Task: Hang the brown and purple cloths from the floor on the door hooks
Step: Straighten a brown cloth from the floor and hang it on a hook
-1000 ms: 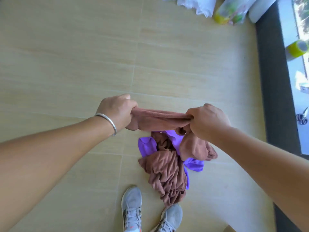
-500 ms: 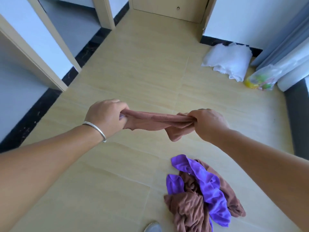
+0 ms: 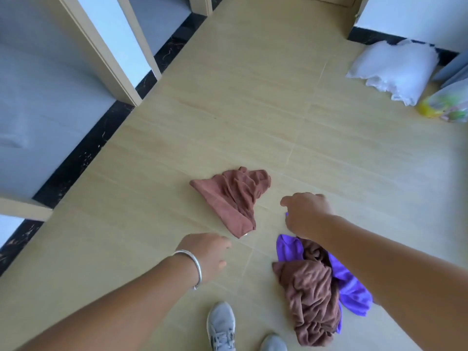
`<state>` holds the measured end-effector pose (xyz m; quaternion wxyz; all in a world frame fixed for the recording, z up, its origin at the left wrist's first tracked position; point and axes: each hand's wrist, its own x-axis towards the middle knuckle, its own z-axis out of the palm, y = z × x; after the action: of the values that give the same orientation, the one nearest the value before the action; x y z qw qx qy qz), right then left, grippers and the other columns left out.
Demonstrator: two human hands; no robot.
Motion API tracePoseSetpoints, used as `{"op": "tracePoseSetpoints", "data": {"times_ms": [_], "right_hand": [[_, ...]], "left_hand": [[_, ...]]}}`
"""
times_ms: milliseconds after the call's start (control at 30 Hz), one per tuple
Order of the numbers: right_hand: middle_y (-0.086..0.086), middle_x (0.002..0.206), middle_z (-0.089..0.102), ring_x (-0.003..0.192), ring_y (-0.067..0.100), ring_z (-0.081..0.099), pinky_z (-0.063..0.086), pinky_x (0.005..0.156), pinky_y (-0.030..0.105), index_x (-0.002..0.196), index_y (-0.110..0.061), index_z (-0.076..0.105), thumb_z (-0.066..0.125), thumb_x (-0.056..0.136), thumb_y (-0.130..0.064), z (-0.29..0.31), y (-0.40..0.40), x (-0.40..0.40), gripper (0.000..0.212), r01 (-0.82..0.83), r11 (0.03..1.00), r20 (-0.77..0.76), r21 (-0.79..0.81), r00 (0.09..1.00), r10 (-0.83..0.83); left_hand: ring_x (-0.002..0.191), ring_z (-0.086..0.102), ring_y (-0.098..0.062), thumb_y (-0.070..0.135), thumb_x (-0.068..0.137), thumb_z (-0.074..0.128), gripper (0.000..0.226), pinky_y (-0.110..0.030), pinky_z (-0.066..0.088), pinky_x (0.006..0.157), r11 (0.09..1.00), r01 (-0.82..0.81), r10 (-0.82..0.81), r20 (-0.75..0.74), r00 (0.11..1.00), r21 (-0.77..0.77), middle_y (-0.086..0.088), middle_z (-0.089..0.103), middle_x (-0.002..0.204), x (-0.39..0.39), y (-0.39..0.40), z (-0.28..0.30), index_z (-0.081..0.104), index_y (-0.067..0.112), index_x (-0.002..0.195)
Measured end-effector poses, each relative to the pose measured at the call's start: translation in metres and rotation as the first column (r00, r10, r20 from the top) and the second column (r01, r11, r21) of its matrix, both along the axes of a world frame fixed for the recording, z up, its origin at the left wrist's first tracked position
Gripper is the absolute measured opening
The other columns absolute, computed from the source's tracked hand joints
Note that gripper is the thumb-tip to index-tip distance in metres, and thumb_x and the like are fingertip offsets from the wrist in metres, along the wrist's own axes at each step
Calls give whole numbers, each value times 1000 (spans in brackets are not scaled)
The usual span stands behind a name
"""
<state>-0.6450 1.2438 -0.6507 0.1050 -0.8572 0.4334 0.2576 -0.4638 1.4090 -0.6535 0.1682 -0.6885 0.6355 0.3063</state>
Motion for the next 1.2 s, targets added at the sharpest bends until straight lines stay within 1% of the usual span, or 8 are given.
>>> {"op": "tracePoseSetpoints", "data": {"times_ms": [133,300,467,667,833,1067,1133,1200], "right_hand": [[-1,114,56,109,22,51,35,88,36,123,-27,50,45,85,-17,-13,41,8,39,-29,999,47,22,999,28],[2,116,52,110,24,49,36,88,38,118,-20,46,49,85,-22,-33,72,36,33,42,997,58,64,997,-46],[0,121,49,115,23,48,37,90,36,124,-20,41,53,83,-29,-63,94,81,43,192,976,43,106,979,-197],[0,138,37,126,23,41,38,96,37,138,-20,26,58,81,-38,-112,114,154,68,324,929,30,180,942,-335],[1,132,38,124,23,40,39,95,36,133,-18,29,59,80,-37,-180,121,187,63,403,891,45,209,906,-420],[2,126,39,121,23,37,34,99,35,125,-16,35,54,81,-29,-321,111,195,50,443,882,26,161,892,-452],[4,127,39,122,24,37,34,102,37,127,-14,35,53,81,-27,-362,106,194,51,455,880,16,138,887,-462],[4,127,39,121,24,37,35,101,37,128,-12,34,53,81,-26,-401,104,191,52,456,882,4,122,888,-459]], "left_hand": [[119,54,-20,35,91,49,42,-33,43,93,996,2,-12,110,994,85,5,51,132,44,25,-18,46,32,133],[114,56,-21,28,90,48,37,-34,45,89,998,20,-32,183,983,67,4,53,126,97,20,-45,49,27,126],[110,55,-23,18,87,48,35,-34,42,85,990,141,-139,201,970,7,2,54,120,145,9,-76,50,25,121],[111,53,-23,16,87,48,35,-35,41,87,972,219,-204,157,966,-85,2,55,118,210,-11,-116,49,24,121],[111,53,-22,16,87,50,35,-34,40,88,948,309,-292,173,941,-81,2,55,118,232,-42,-183,47,23,121],[120,47,-23,19,86,54,46,-36,38,96,915,371,-340,189,921,-160,-1,51,128,236,-92,-322,43,20,131],[129,40,-22,17,86,54,53,-36,33,104,900,383,-346,195,918,-207,-2,46,137,236,-108,-364,39,18,137],[140,28,-19,15,87,53,60,-37,21,114,888,386,-339,210,917,-252,-2,36,150,237,-123,-403,33,18,144]]}}
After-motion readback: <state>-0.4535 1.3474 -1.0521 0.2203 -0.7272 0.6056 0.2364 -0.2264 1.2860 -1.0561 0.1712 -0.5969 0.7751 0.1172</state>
